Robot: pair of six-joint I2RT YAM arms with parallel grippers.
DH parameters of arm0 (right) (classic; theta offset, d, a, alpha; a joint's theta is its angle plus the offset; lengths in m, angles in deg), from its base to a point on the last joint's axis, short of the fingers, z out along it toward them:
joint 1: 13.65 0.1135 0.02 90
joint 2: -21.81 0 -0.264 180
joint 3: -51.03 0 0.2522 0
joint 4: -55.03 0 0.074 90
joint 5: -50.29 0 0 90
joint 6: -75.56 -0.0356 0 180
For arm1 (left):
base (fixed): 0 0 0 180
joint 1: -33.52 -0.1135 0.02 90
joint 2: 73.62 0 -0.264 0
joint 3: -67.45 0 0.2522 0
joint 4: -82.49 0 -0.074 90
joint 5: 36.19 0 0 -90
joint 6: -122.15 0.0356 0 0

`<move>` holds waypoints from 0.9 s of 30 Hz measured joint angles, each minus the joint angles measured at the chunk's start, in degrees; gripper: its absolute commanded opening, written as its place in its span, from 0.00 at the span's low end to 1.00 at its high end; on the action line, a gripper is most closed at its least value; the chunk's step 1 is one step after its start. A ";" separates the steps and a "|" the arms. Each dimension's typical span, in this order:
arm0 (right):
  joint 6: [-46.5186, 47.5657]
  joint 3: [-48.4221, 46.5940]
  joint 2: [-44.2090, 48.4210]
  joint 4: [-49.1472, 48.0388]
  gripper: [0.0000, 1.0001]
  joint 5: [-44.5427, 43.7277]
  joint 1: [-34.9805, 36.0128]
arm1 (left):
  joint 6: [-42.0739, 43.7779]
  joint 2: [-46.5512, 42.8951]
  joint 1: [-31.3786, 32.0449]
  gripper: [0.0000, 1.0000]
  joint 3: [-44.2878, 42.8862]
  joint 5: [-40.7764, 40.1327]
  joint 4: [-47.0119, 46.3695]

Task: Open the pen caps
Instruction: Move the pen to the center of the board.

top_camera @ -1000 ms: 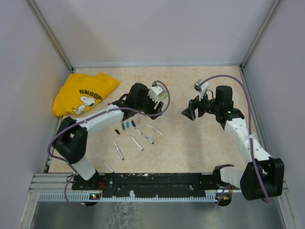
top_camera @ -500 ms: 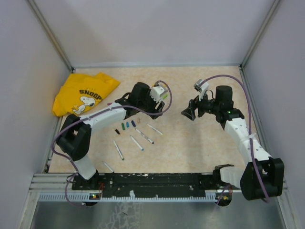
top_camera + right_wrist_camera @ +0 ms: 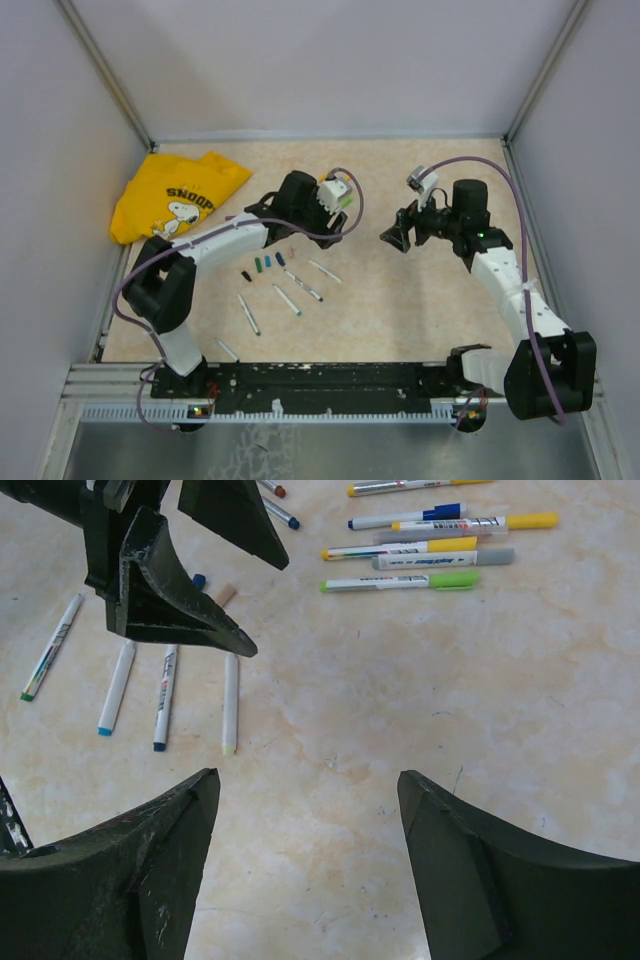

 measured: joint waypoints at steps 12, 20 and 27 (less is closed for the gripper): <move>0.00 0.00 0.00 0.00 0.72 -0.33 0.00 | 1.31 8.87 -0.39 0.64 -11.52 -0.66 5.01; 0.00 0.00 0.00 0.00 0.72 -0.76 0.00 | 3.56 17.94 -2.43 0.50 -22.47 -1.44 11.15; 0.00 0.00 0.00 0.00 0.72 -1.03 0.00 | 4.48 21.49 -4.52 0.48 -25.53 -1.44 15.23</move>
